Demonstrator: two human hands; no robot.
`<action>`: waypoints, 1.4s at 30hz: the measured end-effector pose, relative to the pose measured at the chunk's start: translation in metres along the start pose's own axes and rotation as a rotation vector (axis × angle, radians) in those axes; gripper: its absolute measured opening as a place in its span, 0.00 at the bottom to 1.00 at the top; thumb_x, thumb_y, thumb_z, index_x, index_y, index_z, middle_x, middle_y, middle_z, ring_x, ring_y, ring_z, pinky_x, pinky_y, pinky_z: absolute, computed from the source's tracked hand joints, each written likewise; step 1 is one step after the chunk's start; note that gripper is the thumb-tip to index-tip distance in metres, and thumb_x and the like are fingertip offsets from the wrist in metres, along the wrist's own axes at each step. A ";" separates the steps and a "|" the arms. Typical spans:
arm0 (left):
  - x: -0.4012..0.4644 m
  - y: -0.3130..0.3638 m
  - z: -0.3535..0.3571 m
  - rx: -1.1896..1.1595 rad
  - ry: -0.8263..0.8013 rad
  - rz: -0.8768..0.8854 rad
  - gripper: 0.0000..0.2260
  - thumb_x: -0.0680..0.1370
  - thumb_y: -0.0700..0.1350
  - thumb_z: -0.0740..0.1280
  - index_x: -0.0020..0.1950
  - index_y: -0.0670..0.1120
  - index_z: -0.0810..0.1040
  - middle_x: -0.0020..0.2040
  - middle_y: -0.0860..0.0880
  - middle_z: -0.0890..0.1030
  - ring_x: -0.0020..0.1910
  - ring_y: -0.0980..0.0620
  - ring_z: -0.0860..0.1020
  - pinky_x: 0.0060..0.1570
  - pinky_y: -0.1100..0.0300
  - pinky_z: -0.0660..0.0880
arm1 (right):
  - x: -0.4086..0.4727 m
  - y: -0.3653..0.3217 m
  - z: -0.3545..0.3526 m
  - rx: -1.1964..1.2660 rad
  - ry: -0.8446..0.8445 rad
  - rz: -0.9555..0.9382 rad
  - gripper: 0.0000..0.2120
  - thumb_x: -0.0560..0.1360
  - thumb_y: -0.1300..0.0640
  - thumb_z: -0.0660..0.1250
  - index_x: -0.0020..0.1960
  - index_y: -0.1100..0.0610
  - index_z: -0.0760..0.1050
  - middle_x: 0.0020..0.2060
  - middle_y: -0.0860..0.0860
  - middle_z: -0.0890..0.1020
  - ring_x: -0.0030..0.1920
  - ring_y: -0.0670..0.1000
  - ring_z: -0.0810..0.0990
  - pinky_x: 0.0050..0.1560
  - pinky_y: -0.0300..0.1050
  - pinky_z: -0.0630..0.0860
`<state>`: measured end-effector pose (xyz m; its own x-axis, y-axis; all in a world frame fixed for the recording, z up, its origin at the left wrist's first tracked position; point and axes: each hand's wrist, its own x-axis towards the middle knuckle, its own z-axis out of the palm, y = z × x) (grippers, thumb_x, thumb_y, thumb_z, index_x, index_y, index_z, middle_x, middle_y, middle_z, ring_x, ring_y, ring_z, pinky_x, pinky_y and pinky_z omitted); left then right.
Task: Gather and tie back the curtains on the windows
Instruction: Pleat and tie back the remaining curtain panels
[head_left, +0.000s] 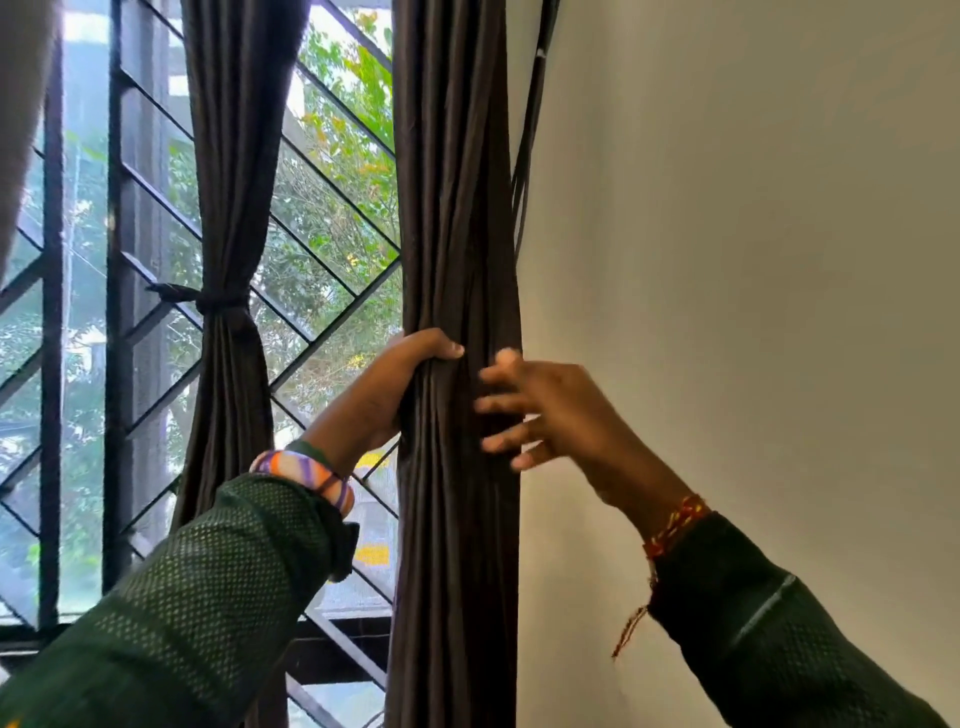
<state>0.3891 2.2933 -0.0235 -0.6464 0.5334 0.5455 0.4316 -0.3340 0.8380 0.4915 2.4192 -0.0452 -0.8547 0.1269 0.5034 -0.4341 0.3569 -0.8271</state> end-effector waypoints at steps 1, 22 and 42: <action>-0.002 0.001 0.000 -0.031 -0.010 0.003 0.09 0.66 0.42 0.63 0.41 0.39 0.77 0.30 0.46 0.80 0.26 0.51 0.78 0.27 0.66 0.75 | 0.009 0.001 -0.010 0.128 0.174 -0.002 0.12 0.80 0.52 0.57 0.55 0.55 0.76 0.47 0.56 0.83 0.34 0.51 0.81 0.30 0.39 0.74; 0.000 0.010 -0.014 0.642 0.059 0.190 0.15 0.68 0.63 0.66 0.41 0.53 0.80 0.40 0.57 0.83 0.41 0.57 0.81 0.47 0.63 0.77 | 0.052 -0.012 -0.043 -0.546 0.085 -0.167 0.12 0.79 0.60 0.60 0.55 0.65 0.78 0.31 0.50 0.72 0.31 0.47 0.71 0.28 0.36 0.67; -0.006 0.002 0.003 1.040 0.499 0.245 0.14 0.74 0.45 0.66 0.30 0.45 0.68 0.33 0.44 0.73 0.40 0.40 0.78 0.32 0.59 0.62 | 0.041 -0.017 0.021 -0.692 0.244 -0.820 0.12 0.66 0.66 0.66 0.46 0.60 0.84 0.40 0.56 0.83 0.41 0.54 0.81 0.44 0.46 0.78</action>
<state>0.3956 2.2919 -0.0247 -0.5496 0.1029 0.8290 0.7348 0.5317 0.4212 0.4583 2.3989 -0.0156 -0.2675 -0.2333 0.9349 -0.5257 0.8485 0.0614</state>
